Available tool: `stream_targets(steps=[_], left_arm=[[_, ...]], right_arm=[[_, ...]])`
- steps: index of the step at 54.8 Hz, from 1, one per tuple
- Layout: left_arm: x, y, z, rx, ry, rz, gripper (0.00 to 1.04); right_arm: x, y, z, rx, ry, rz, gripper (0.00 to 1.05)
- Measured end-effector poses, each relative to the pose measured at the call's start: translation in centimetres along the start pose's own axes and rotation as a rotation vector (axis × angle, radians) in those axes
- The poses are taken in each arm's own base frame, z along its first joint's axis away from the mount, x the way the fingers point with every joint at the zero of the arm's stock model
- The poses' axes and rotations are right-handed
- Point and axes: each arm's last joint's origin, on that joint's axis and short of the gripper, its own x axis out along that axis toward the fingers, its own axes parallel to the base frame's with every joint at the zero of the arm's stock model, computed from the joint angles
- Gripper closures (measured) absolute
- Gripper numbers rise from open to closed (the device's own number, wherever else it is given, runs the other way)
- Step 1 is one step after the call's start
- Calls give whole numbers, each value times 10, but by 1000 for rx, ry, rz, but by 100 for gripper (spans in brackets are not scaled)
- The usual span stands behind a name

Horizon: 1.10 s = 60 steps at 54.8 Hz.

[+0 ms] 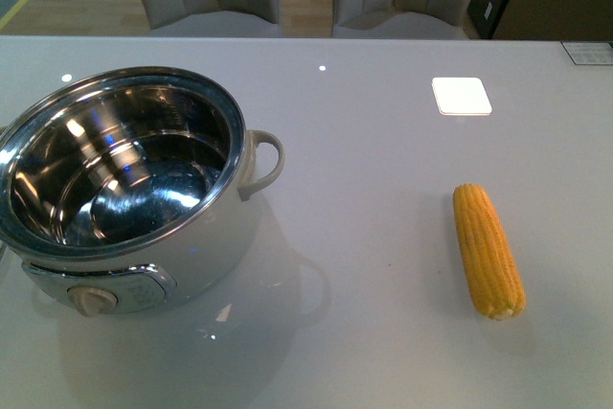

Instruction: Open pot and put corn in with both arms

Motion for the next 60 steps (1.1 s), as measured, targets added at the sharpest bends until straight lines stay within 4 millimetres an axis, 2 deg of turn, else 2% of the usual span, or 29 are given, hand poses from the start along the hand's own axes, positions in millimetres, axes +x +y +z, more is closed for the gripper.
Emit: stream_targets(steps=[16, 26, 30, 35, 46, 54, 60], left_arm=[[0, 0, 0, 0, 0, 0, 7], [0, 0, 0, 0, 0, 0, 7], [0, 0, 0, 0, 0, 0, 7], [0, 0, 0, 0, 0, 0, 7], [0, 0, 0, 0, 0, 0, 7], [0, 0, 0, 0, 0, 0, 7], [0, 0, 0, 0, 0, 0, 7]], right_arm=[[73, 20, 12, -88, 77, -1, 9], [118, 27, 2, -130, 172, -14, 9], [144, 28, -7, -150, 224, -41, 9], [166, 28, -22, -167, 292, -55, 9], [193, 31, -41, -211, 378, -57, 9], [202, 34, -48, -229, 414, -48, 9], [206, 32, -55, -238, 453, -52, 28]])
